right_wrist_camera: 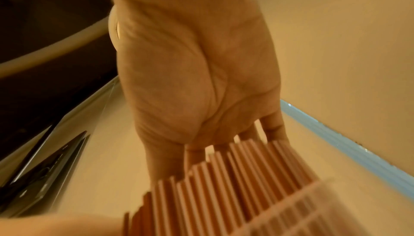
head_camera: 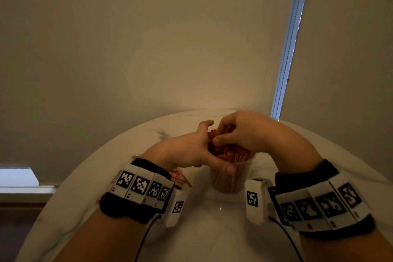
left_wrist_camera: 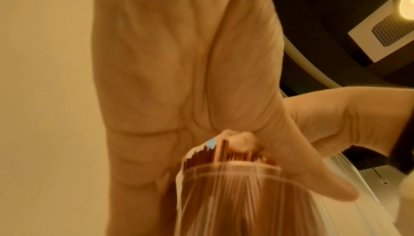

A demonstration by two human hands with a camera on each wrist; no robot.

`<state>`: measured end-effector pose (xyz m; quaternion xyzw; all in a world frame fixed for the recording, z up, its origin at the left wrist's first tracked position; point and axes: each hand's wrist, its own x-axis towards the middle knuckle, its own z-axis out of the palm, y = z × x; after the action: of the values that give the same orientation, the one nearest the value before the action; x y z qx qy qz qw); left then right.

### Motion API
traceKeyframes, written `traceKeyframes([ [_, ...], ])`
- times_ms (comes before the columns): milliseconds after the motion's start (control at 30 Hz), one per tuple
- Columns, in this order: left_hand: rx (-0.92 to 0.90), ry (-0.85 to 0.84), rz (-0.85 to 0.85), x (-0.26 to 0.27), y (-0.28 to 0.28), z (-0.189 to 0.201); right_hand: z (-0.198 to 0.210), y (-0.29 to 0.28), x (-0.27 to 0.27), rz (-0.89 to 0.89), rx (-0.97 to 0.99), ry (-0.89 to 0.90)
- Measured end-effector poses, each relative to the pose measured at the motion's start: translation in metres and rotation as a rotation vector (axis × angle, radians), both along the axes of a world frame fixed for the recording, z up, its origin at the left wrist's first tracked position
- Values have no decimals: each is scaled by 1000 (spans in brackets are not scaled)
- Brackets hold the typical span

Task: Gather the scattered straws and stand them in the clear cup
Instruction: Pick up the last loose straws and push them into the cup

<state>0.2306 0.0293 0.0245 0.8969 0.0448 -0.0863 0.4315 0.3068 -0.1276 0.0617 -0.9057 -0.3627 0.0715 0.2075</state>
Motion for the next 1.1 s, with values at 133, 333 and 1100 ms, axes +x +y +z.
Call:
traceKeyframes([
  [133, 141, -43, 35, -16, 7, 23, 9, -6, -7, -63, -34, -118],
  [333, 291, -101, 152, -52, 45, 54, 29, 14, -61, 46, 212, -161],
  [1100, 993, 356, 159, -76, 128, -56, -63, 159, -77, 250, -664, -280],
])
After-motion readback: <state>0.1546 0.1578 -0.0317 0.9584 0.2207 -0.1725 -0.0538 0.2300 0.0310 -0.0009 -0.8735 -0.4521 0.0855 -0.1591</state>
